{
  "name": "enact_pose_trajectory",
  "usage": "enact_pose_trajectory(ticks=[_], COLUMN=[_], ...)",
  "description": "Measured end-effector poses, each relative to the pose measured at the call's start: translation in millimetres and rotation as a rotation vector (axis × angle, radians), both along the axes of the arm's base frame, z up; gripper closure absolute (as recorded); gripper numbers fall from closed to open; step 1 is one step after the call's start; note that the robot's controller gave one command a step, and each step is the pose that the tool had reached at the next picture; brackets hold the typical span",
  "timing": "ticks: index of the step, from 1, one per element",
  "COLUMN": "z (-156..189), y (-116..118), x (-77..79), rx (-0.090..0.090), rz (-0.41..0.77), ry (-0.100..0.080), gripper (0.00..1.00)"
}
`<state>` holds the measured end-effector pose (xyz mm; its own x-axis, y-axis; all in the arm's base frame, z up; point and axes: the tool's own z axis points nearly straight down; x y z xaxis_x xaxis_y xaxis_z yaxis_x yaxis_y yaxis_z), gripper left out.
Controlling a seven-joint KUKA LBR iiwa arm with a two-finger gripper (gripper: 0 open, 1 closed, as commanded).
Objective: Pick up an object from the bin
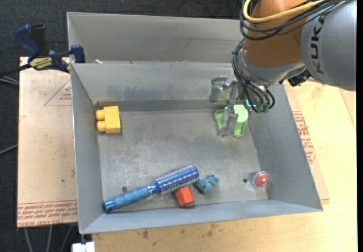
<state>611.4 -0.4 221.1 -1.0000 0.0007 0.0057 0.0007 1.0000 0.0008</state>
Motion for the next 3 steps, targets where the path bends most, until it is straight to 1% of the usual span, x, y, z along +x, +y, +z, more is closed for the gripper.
enact_pose_trajectory(ticks=[1,2,3], z=[-67.1,-148.8,-146.6], y=[49.3,35.0,35.2], x=[-42.2,-103.6,-101.0], rx=[0.001,0.002,0.002], rz=[-0.119,0.413,0.412], ry=[0.001,0.0,-0.007], gripper=[0.0,0.0,1.0])
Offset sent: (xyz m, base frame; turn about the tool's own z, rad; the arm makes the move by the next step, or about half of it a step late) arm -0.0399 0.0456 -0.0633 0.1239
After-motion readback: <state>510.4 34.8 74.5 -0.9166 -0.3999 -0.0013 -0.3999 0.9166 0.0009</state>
